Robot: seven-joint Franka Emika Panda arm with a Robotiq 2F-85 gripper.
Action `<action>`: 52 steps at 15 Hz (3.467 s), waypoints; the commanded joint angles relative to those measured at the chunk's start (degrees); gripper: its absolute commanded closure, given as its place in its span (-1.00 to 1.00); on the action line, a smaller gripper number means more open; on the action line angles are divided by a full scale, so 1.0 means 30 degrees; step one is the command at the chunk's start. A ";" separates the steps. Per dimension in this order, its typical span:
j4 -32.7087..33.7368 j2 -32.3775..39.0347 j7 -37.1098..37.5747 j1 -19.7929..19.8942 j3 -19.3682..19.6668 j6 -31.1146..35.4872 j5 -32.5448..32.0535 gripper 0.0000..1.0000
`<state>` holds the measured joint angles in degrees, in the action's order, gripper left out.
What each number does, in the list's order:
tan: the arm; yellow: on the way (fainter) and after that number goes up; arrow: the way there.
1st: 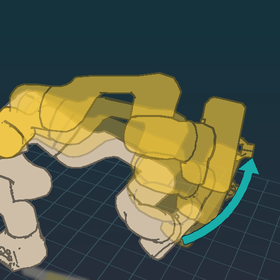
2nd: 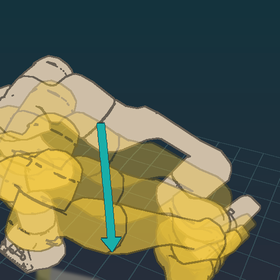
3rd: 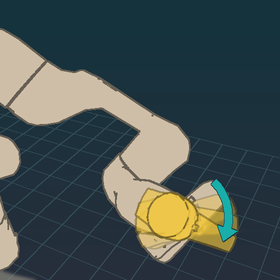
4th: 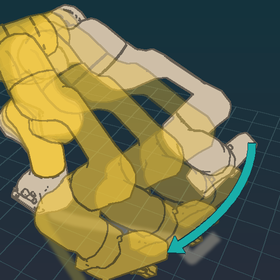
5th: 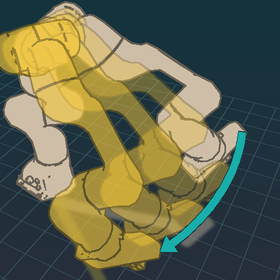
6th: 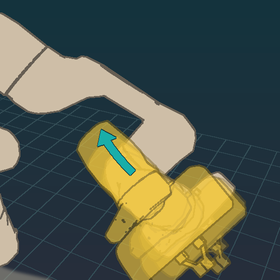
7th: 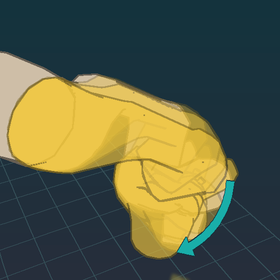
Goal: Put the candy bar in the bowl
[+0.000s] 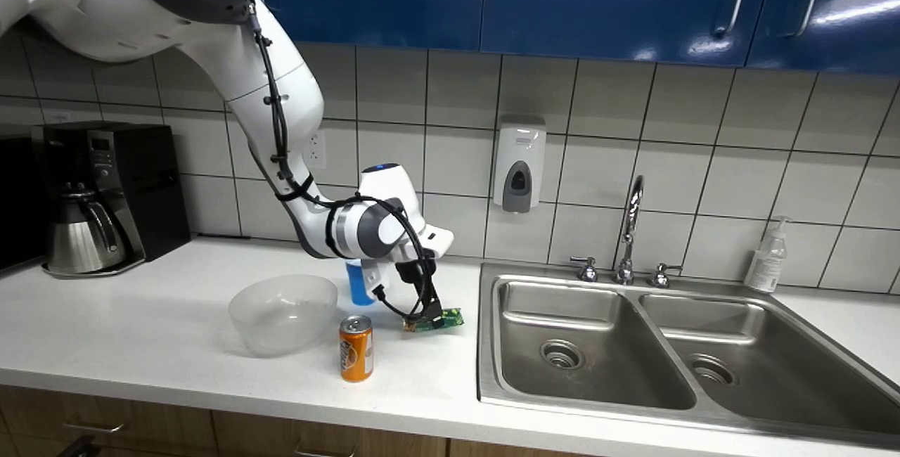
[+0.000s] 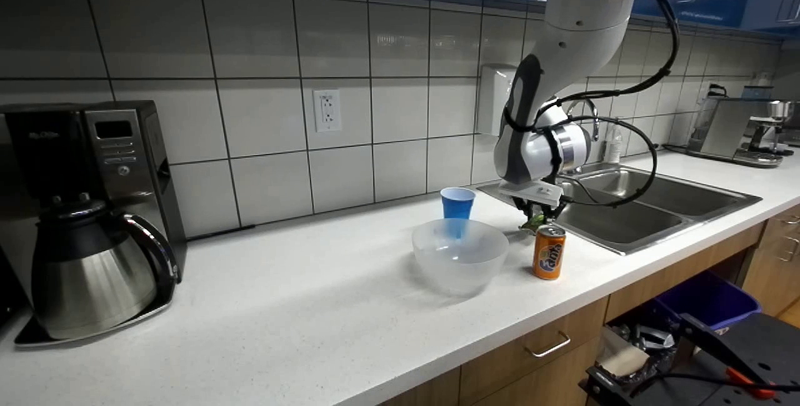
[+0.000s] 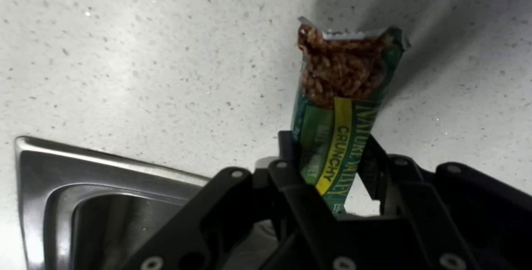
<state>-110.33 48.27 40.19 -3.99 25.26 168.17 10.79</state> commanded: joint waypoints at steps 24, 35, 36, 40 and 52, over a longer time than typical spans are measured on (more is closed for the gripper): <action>-1.0915 -1.0781 -0.9525 0.0195 -0.3859 0.6524 -0.0344 0.71; -1.2300 -1.1534 -1.1560 0.7041 -1.3373 0.4601 -0.4038 0.71; -1.2196 -1.1237 -1.1956 0.7895 -1.4337 0.4314 -0.4070 0.71; -1.1945 -1.0649 -1.3671 1.0352 -1.6556 0.3063 -0.3774 0.71; -1.1693 -1.0598 -1.7169 0.9294 -1.4838 0.1088 -0.2167 -0.75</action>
<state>-146.22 17.30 -7.85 26.41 -21.54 173.70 2.06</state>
